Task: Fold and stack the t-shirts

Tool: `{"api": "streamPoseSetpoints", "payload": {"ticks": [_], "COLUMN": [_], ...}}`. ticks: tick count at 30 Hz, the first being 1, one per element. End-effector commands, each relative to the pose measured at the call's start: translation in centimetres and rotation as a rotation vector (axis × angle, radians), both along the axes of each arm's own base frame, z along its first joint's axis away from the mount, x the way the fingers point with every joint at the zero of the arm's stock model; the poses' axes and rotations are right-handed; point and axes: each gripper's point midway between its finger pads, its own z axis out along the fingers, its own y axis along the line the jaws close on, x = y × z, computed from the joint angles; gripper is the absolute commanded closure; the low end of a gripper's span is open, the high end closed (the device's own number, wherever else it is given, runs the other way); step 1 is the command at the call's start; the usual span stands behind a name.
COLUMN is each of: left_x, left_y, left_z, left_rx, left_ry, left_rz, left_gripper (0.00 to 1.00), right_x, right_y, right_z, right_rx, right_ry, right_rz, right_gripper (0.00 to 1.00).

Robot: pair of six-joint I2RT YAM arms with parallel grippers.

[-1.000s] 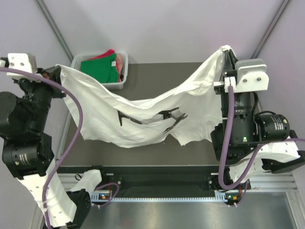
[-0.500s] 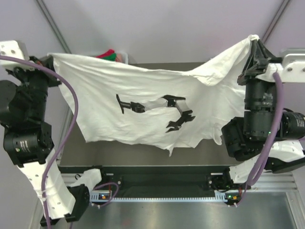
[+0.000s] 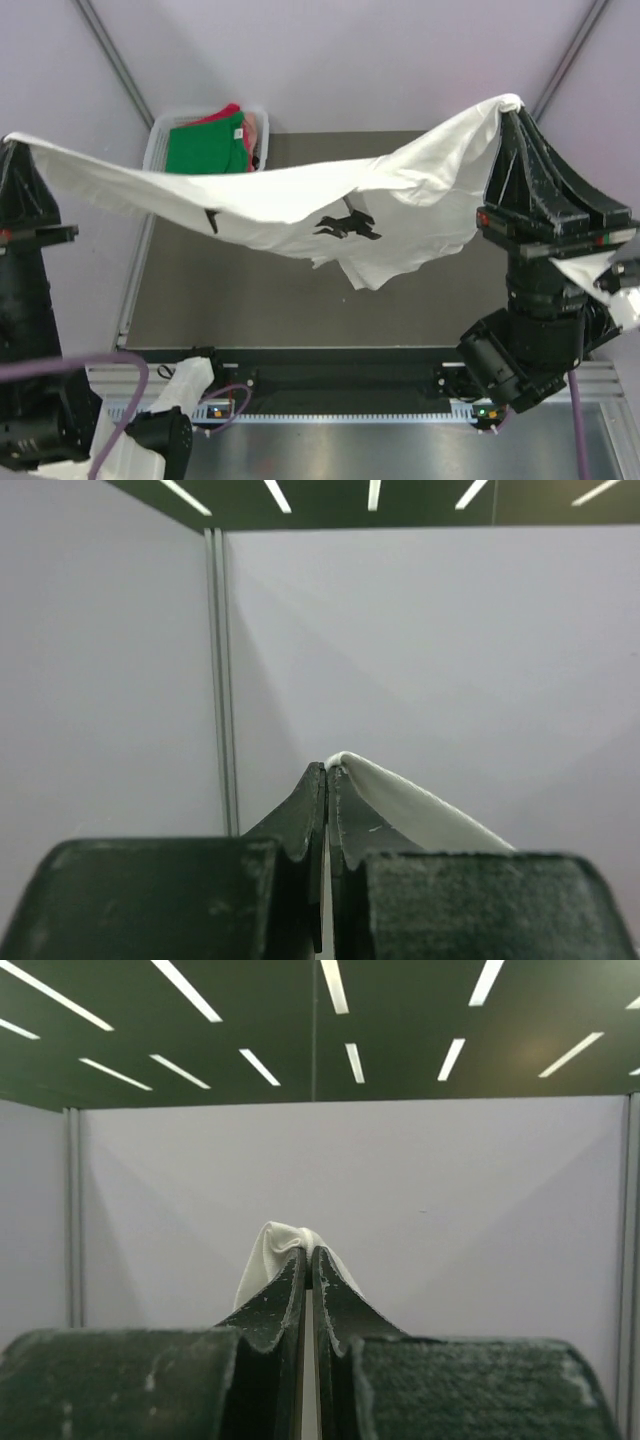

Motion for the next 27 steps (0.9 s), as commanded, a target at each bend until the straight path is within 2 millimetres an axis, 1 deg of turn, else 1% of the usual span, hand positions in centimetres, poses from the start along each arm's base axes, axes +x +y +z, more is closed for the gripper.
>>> {"api": "streamPoseSetpoints", "payload": {"ticks": [1,3,4,6,7,8,9,10,11,12,14,15,16,17,18,20,21,23,24,25,26,27], "left_x": [-0.7,-0.5,-0.3,0.5,0.9,2.5,3.2,3.7,5.6,6.3,7.5,8.6,9.1,9.6,10.3,11.2,11.6,12.1,12.3,12.8,13.1,13.7], "left_y": [0.8,0.9,0.9,1.8,2.2,2.5,2.6,2.9,3.2,3.3,3.4,3.4,3.5,3.6,3.8,3.9,3.9,3.9,3.7,3.8,3.8,3.9], "left_z": [0.5,0.4,0.1,-0.4,-0.7,-1.9,-2.4,-2.9,-4.6,-5.3,-6.3,-7.3,-7.7,-8.1,-8.9,-9.6,-10.0,-10.5,-10.6,-11.0,-11.2,-11.8], "left_rx": [0.004,0.011,0.014,0.001,-0.004,-0.012,-0.015,0.002,-0.005,-0.008,-0.008,-0.009,-0.012,-0.014,-0.016,-0.014,-0.013,-0.010,-0.004,-0.004,-0.003,-0.005], "left_ry": [-0.064,-0.063,-0.055,-0.036,-0.025,0.018,0.031,0.050,0.104,0.124,0.150,0.178,0.191,0.204,0.228,0.250,0.263,0.277,0.283,0.299,0.311,0.336], "left_rz": [0.053,0.060,0.062,0.100,0.117,0.120,0.121,0.139,0.138,0.137,0.129,0.125,0.122,0.125,0.125,0.126,0.125,0.117,0.110,0.108,0.104,0.105], "left_gripper": [1.00,1.00,1.00,1.00,1.00,1.00,1.00,1.00,1.00,1.00,1.00,1.00,1.00,1.00,1.00,1.00,1.00,1.00,1.00,1.00,1.00,1.00], "right_x": [-0.7,-0.5,-0.2,0.5,0.7,1.3,2.1,2.6,3.3,4.0,5.0,5.4,5.6,5.9,6.6,7.2,7.8,8.2,8.4,8.7,8.9,9.7], "right_y": [-5.2,-5.4,-6.0,-7.5,-8.6,-10.0,-11.4,-12.5,-13.4,-14.3,-15.3,-15.4,-16.5,-16.7,-16.9,-17.5,-18.2,-18.3,-19.1,-18.7,-18.6,-17.8], "right_z": [0.1,0.2,0.1,-0.1,-0.2,-0.8,-1.2,-1.7,-2.1,-2.5,-3.0,-3.3,-3.5,-3.8,-4.3,-5.1,-5.8,-6.7,-7.1,-7.8,-8.0,-8.7], "right_rx": [-0.116,-0.110,-0.091,-0.051,-0.025,0.016,0.042,0.075,0.093,0.094,0.106,0.124,0.140,0.144,0.164,0.175,0.218,0.209,0.255,0.224,0.208,0.246], "right_ry": [-0.042,-0.035,-0.021,0.005,0.011,0.046,0.076,0.106,0.136,0.163,0.197,0.216,0.222,0.234,0.270,0.288,0.317,0.325,0.331,0.354,0.361,0.395], "right_rz": [-0.353,-0.352,-0.354,-0.369,-0.397,-0.414,-0.430,-0.438,-0.438,-0.437,-0.490,-0.493,-0.578,-0.587,-0.550,-0.565,-0.510,-0.534,-0.512,-0.552,-0.578,-0.540], "right_gripper": [1.00,1.00,1.00,1.00,1.00,1.00,1.00,1.00,1.00,1.00,1.00,1.00,1.00,1.00,1.00,1.00,1.00,1.00,1.00,1.00,1.00,1.00]}}
